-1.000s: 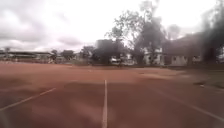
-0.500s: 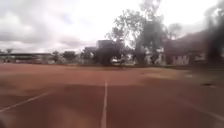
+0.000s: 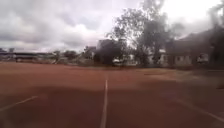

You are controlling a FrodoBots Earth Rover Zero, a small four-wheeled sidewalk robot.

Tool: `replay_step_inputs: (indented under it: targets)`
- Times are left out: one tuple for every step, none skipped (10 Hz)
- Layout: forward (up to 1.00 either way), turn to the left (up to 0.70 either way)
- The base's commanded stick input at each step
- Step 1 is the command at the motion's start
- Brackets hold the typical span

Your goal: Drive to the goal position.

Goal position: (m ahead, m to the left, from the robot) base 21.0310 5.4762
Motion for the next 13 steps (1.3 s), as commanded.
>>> replay_step_inputs:
  targets:
    - [0.85, 0.00]
    - [0.85, 0.00]
    - [0.85, 0.00]
    - [0.85, 0.00]
    - [0.85, 0.00]
    - [0.85, 0.00]
    - [0.85, 0.00]
    - [0.85, 0.00]
    - [0.85, 0.00]
    - [0.85, 0.00]
    - [0.85, 0.00]
    - [0.85, 0.00]
    - [0.85, 0.00]
